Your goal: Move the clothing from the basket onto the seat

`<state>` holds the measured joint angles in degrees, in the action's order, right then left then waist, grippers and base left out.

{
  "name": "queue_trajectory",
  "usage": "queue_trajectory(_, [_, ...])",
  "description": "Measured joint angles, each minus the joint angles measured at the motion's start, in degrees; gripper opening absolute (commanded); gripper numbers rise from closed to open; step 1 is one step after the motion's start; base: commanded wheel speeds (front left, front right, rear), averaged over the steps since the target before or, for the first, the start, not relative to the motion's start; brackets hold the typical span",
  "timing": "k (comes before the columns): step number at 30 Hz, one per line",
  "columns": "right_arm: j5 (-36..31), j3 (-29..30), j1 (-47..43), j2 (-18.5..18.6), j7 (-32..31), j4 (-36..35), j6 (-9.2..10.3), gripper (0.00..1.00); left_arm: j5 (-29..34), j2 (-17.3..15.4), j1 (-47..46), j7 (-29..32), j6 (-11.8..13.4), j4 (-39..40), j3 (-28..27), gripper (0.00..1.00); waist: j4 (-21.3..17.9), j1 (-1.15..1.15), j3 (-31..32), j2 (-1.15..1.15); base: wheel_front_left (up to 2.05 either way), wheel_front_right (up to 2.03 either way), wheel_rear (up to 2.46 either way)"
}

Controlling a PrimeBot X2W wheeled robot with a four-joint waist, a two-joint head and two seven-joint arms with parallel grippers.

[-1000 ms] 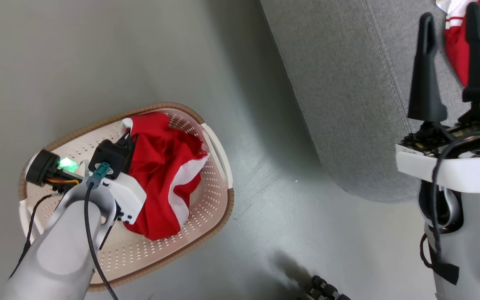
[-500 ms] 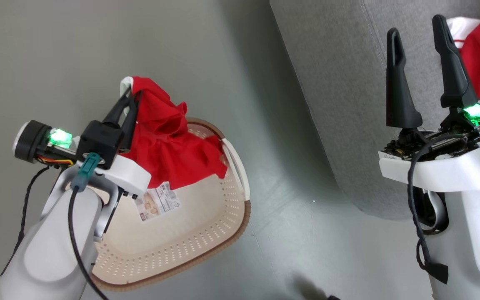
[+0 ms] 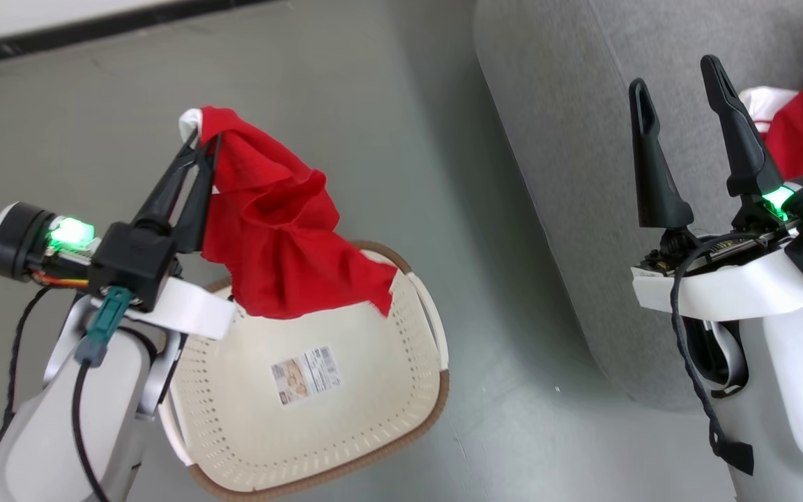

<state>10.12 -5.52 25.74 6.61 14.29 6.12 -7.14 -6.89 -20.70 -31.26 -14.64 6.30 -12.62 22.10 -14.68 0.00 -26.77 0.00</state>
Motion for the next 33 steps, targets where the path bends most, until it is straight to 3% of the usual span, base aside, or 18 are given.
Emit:
queue_trajectory(21, [-0.5,-3.7,-6.4,4.3,0.0,5.6,0.0,1.0,-2.5,-1.6,9.7,0.0,1.3,8.5,-4.2,0.0,5.1,0.0,14.2,0.0,0.0,0.0,0.0])
queue_trajectory(28, [-0.3,-7.1,-7.1,5.7,-0.2,6.8,0.0,1.0,-2.5,-2.1,10.0,0.0,0.6,10.9,-3.3,0.0,6.5,0.0,18.6,0.0,0.0,0.0,0.0])
queue_trajectory(33, [1.0,-11.3,-8.1,6.4,-1.2,7.0,0.0,1.0,-2.5,-2.1,10.0,0.0,-1.2,12.0,-2.2,0.0,7.5,0.0,21.3,0.0,0.0,0.0,0.0])
